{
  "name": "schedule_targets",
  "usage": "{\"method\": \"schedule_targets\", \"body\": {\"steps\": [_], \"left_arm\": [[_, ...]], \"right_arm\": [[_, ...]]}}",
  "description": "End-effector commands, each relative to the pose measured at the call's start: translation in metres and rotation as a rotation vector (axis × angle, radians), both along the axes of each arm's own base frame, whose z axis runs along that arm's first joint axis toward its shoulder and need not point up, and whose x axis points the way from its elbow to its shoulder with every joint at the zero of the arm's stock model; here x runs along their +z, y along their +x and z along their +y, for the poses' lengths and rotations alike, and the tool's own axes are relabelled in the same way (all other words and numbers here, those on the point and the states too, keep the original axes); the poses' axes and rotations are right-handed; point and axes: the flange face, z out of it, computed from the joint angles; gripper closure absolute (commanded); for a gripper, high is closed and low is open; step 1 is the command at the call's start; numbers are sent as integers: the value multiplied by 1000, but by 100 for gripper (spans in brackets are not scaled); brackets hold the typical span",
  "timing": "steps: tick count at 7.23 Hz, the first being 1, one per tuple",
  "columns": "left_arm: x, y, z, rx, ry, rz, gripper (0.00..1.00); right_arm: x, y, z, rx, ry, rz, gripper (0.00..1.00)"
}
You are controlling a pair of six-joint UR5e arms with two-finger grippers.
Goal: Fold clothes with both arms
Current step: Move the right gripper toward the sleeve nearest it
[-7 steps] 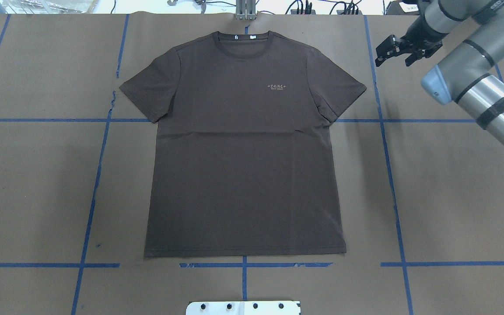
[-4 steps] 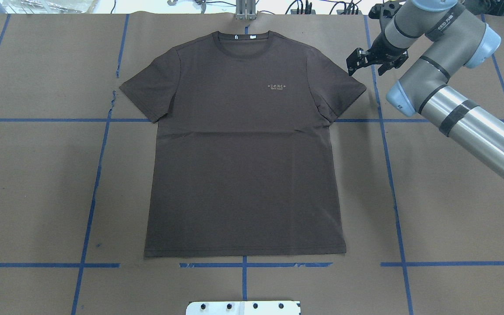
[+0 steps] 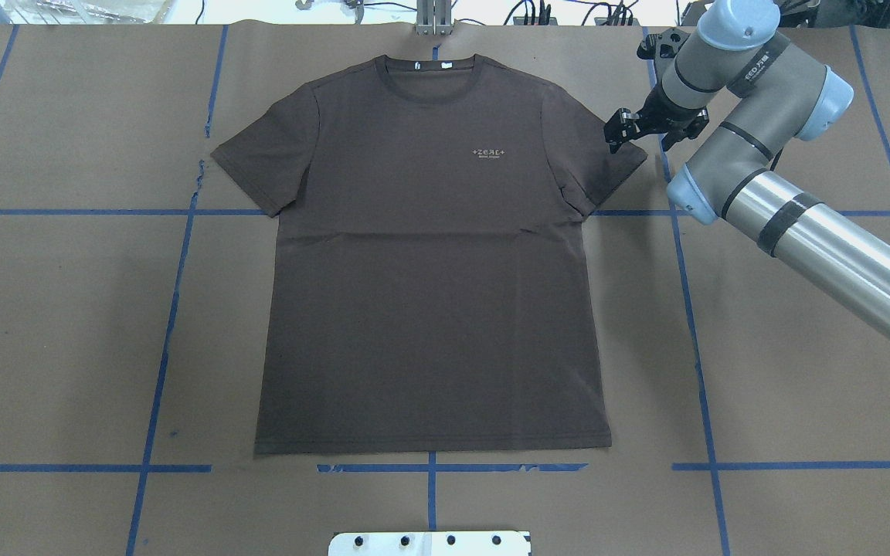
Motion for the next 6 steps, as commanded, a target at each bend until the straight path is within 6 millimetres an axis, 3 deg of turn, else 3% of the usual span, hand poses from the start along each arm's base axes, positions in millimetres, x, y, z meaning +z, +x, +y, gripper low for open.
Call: {"method": "schedule_targets", "body": {"steps": [1, 3, 6], "left_arm": [[-1, 0, 0, 0, 2, 0, 0], [-4, 0, 0, 0, 8, 1, 0], [-6, 0, 0, -1, 13, 0, 0]], "right_arm": [[7, -1, 0, 0, -11, 8, 8], [6, -1, 0, -3, -11, 4, 20], [7, -1, 0, -4, -12, 3, 61]]}}
